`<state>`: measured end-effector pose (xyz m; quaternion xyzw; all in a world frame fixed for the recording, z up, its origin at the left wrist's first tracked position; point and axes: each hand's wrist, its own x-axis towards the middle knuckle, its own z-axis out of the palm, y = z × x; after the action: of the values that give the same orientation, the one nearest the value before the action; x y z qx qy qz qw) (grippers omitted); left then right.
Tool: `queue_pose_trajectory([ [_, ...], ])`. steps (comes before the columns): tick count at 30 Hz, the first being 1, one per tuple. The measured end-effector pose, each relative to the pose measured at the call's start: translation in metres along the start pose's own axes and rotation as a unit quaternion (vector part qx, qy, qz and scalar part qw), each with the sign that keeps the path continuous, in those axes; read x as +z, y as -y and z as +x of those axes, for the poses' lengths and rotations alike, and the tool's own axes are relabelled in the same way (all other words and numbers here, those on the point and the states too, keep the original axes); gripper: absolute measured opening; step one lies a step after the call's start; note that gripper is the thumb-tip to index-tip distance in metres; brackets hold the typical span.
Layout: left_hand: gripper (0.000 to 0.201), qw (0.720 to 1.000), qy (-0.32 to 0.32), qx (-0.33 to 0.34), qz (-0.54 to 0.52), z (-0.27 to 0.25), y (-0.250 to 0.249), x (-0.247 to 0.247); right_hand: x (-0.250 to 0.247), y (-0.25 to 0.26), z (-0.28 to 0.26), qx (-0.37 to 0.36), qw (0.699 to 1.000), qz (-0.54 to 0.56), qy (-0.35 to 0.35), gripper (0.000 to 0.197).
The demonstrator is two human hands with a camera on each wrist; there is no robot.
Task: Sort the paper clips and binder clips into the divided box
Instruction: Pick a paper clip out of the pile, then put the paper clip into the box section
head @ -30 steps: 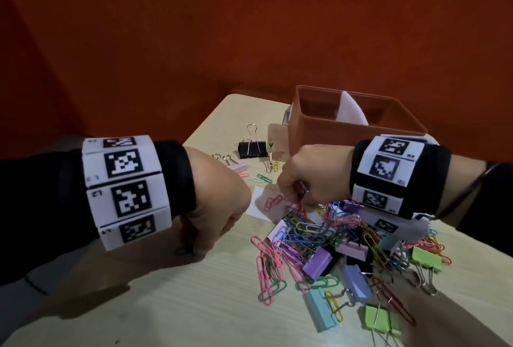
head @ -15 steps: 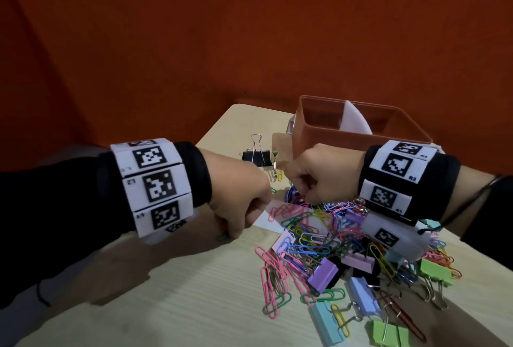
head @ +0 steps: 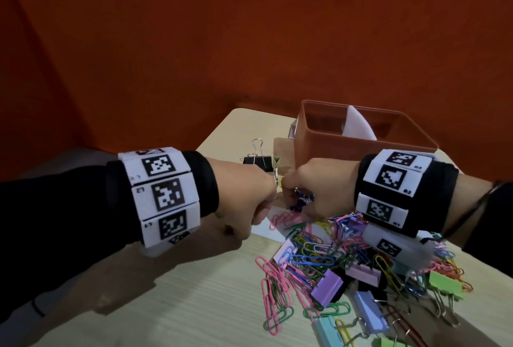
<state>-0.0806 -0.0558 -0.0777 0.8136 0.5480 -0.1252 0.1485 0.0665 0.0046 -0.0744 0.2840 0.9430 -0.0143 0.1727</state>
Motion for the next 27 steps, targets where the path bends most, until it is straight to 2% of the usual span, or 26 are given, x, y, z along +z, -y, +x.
queue_pose_trajectory([
  [2, 0.023, 1.0, 0.01, -0.009, -0.009, -0.001, 0.0, 0.0, -0.001, -0.001, 0.005, -0.003, 1.0, 0.0, 0.011, 0.02],
  [6, 0.026, 1.0, 0.023, -0.013, -0.01, 0.0, 0.0, 0.001, 0.001, -0.003, 0.011, -0.006, 1.0, -0.004, 0.021, 0.014],
  [9, 0.023, 0.999, 0.029, -0.012, -0.016, 0.001, 0.001, 0.002, 0.003, -0.004, 0.012, -0.004, 1.0, 0.003, 0.014, 0.031],
  [11, 0.019, 0.999, 0.024, -0.006, -0.029, 0.002, 0.004, -0.001, 0.003, -0.004, 0.011, -0.001, 1.0, 0.011, 0.002, 0.035],
  [17, 0.023, 0.992, 0.007, 0.007, -0.126, 0.009, 0.017, -0.013, -0.003, -0.016, 0.004, 0.027, 0.992, 0.107, -0.065, 0.01],
  [21, 0.024, 0.988, -0.021, 0.004, -0.151, 0.019, 0.014, -0.018, -0.007, -0.025, -0.002, 0.028, 0.98, 0.194, -0.032, 0.035],
  [23, 0.028, 0.986, -0.029, -0.005, -0.165, 0.024, 0.011, -0.018, -0.007, -0.026, -0.004, 0.039, 0.981, 0.187, -0.026, 0.04],
  [27, 0.03, 0.988, -0.035, 0.01, -0.149, 0.031, 0.004, -0.016, -0.003, -0.027, -0.009, 0.087, 0.975, 0.199, -0.039, 0.024],
])
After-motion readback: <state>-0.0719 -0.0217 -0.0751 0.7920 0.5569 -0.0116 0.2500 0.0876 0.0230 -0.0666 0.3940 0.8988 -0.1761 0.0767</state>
